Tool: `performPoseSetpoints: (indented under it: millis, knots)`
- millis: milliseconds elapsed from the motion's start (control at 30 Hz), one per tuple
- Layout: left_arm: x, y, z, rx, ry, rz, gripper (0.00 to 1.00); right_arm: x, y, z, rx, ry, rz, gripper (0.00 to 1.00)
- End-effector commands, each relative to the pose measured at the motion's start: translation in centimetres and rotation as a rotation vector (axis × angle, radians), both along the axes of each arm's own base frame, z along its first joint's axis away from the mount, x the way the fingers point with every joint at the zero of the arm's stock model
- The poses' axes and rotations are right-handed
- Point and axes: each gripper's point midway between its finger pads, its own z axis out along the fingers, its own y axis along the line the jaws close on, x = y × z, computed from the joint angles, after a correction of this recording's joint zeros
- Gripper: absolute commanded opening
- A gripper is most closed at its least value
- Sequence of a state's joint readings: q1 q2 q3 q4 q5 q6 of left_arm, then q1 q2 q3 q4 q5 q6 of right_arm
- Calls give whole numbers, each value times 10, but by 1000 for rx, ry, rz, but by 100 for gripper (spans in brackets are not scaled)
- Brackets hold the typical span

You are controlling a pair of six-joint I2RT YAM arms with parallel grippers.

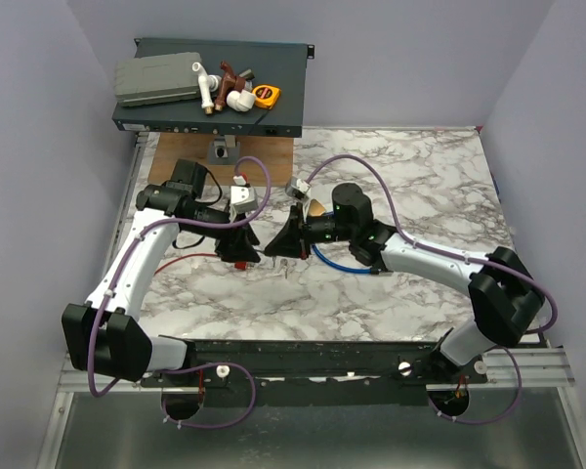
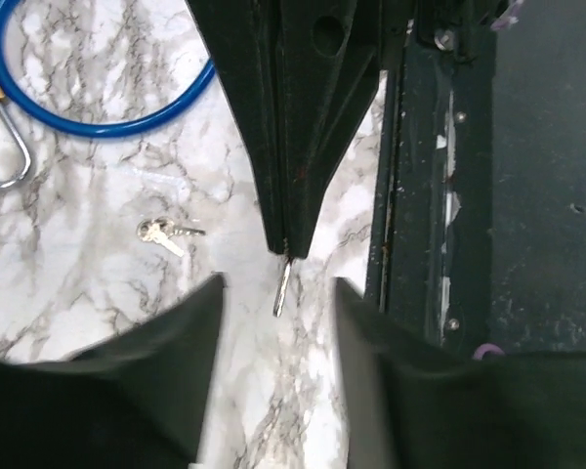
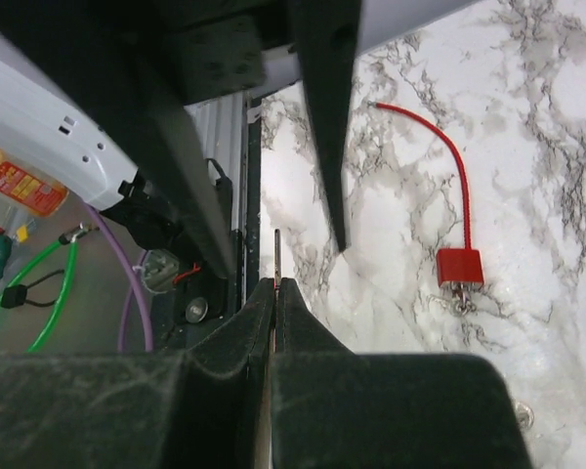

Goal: Unlock with the key
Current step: Pick up the key from the center of the board, then pick up the lock from the center of the board.

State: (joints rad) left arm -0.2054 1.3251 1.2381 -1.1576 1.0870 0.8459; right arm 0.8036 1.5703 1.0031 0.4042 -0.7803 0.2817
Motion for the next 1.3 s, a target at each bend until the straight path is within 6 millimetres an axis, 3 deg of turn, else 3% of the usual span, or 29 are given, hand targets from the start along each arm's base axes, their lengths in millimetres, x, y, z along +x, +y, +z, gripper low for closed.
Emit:
performPoseSetpoints:
  millis: [0,67,200,267,333,567,800,1067,1200,1267]
  knots:
    - [14,5,16,46,-110,45,64,7,-21,-6,-36,81,-84,1]
    - [20,12,20,103,-143,58,72,14,-36,-8,-37,105,-143,1]
    - [37,26,34,216,-192,83,78,41,-75,-11,-59,116,-387,1]
    - [41,24,43,232,-196,72,86,58,-101,-13,-82,102,-561,1]
    - [41,14,49,239,-222,29,86,69,-127,-9,-93,85,-714,1]
    - [27,-53,23,228,-322,-225,88,88,-209,12,-134,69,-1153,1]
    - [34,-118,-19,194,-294,-405,88,75,-281,48,-65,45,-1455,1]
    - [58,-202,-66,193,-371,-403,83,63,-318,78,-15,3,-1596,1]
    - [69,-228,-92,238,-349,-349,79,61,-322,91,12,-9,-1609,1]
    - [66,-237,-103,259,-336,-351,78,60,-324,94,18,-11,-1610,1]
